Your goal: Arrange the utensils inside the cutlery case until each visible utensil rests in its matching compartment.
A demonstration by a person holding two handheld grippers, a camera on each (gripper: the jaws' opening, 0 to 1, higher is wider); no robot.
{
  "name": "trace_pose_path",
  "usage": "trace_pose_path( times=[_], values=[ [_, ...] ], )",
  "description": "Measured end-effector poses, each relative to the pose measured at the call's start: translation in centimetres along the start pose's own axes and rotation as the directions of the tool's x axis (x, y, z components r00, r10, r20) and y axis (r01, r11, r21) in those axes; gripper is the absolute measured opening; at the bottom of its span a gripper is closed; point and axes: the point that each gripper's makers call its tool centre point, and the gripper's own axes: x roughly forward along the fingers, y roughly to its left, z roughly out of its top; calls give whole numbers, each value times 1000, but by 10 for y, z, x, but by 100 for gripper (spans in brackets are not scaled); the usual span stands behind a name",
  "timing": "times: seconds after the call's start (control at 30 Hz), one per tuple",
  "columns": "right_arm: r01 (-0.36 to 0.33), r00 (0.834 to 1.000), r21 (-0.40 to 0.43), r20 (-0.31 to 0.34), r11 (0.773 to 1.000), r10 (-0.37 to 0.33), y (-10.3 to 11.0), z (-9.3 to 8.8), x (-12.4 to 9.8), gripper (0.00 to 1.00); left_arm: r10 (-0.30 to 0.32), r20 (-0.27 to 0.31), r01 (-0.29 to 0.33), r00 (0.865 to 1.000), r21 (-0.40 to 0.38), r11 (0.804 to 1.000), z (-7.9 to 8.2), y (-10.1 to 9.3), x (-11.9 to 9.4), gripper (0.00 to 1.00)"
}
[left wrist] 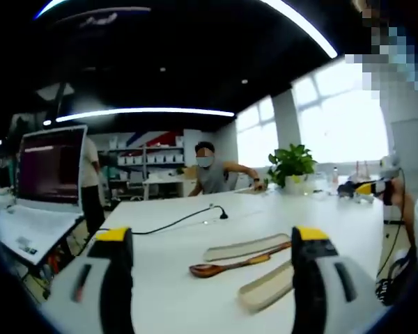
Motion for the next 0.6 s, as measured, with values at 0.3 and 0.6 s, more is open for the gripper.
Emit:
trace_pose_path(
  times=[0.3,0.6],
  values=[
    [2,1000,7,2,1000,-2,-1,0,0,99,-26,0,26,1000,-14,1000,-2,-3,2,100],
    [4,1000,6,1,1000,-4,-2,-1,-2,99,-42,-11,42,999,-8,999,-5,-8,3,100]
  ],
)
